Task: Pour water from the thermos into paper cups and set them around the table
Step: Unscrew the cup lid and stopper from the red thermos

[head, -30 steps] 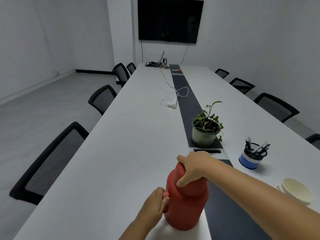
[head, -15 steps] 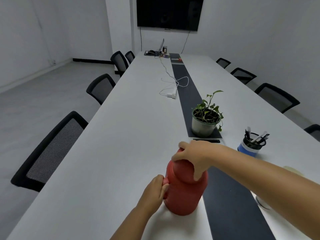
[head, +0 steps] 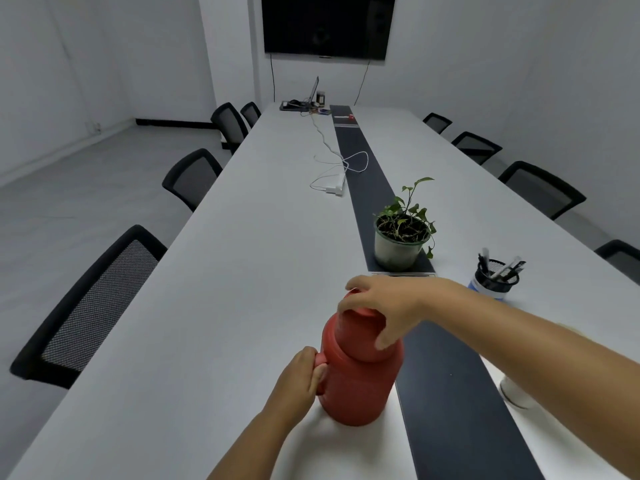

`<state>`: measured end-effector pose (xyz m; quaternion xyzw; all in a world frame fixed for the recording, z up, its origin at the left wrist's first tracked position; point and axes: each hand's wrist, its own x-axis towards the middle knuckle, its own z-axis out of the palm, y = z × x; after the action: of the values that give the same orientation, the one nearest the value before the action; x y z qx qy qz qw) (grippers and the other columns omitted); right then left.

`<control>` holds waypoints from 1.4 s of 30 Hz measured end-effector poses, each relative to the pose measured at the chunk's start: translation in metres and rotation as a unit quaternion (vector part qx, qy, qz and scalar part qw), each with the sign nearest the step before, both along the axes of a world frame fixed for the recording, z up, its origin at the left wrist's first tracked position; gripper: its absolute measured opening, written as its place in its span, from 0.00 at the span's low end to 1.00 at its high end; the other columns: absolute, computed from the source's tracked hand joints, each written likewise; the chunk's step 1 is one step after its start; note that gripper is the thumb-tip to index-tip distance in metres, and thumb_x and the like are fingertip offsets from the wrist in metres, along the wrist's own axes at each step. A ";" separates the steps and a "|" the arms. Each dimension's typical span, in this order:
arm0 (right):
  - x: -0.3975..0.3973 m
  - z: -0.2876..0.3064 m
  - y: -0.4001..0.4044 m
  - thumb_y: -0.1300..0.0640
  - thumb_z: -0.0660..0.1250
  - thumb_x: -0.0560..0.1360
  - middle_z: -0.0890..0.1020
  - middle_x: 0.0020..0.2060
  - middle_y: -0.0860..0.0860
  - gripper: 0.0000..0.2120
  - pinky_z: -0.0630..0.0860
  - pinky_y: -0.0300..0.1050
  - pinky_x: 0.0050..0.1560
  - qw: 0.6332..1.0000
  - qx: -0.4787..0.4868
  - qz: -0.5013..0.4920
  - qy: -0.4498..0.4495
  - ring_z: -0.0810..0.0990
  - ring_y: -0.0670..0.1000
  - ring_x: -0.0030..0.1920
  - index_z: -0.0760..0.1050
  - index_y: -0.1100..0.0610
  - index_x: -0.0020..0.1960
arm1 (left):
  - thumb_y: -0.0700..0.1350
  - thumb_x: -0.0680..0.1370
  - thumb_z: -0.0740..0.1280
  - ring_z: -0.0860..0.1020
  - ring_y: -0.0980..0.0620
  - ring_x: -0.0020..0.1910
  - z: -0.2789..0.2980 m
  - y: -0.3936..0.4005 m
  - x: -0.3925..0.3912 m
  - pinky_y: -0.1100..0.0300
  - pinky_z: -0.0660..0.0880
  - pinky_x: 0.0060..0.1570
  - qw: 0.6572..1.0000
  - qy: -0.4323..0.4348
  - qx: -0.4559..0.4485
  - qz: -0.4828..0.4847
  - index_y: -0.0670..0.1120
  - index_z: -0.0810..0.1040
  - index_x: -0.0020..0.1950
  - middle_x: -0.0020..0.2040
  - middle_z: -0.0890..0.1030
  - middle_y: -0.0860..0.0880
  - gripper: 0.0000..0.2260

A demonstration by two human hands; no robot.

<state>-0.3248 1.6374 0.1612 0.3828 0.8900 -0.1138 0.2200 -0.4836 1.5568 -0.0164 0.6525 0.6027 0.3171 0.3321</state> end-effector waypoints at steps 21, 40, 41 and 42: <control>-0.007 -0.004 0.006 0.44 0.71 0.65 0.65 0.63 0.52 0.40 0.71 0.49 0.48 0.998 -0.017 -0.051 -0.024 0.69 0.57 0.60 0.53 0.43 0.69 | 0.45 0.80 0.55 0.79 0.44 0.45 -0.004 0.001 0.002 0.60 0.67 0.40 1.000 0.011 -0.002 0.018 0.51 0.62 0.38 0.40 0.70 0.51 0.10; 0.049 0.013 0.017 0.42 0.73 0.55 0.71 0.51 0.47 0.37 0.71 0.38 0.39 0.958 0.027 -0.108 0.263 0.75 0.49 0.46 0.60 0.44 0.59 | 0.42 0.80 0.55 0.80 0.44 0.42 -0.008 -0.001 0.005 0.53 0.72 0.42 0.999 0.011 0.006 0.047 0.48 0.66 0.40 0.44 0.77 0.42 0.08; 0.066 0.006 0.013 0.43 0.73 0.54 0.71 0.49 0.45 0.35 0.73 0.35 0.39 0.927 0.000 -0.153 0.342 0.75 0.45 0.46 0.60 0.42 0.56 | 0.41 0.79 0.56 0.81 0.45 0.42 -0.009 -0.001 0.008 0.55 0.71 0.41 0.998 0.010 0.012 0.057 0.51 0.65 0.39 0.43 0.78 0.42 0.09; 0.083 -0.007 0.009 0.44 0.72 0.53 0.71 0.48 0.42 0.32 0.72 0.33 0.38 0.886 -0.017 -0.204 0.415 0.75 0.42 0.46 0.60 0.39 0.52 | 0.41 0.79 0.56 0.80 0.46 0.41 -0.010 -0.002 0.010 0.60 0.70 0.38 0.997 0.009 0.023 0.069 0.52 0.64 0.39 0.42 0.78 0.41 0.10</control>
<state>-0.2419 1.6462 0.1544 0.4701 0.8002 -0.3194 -0.1913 -0.4734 1.5549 -0.0265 0.6196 0.6420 0.3474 0.2883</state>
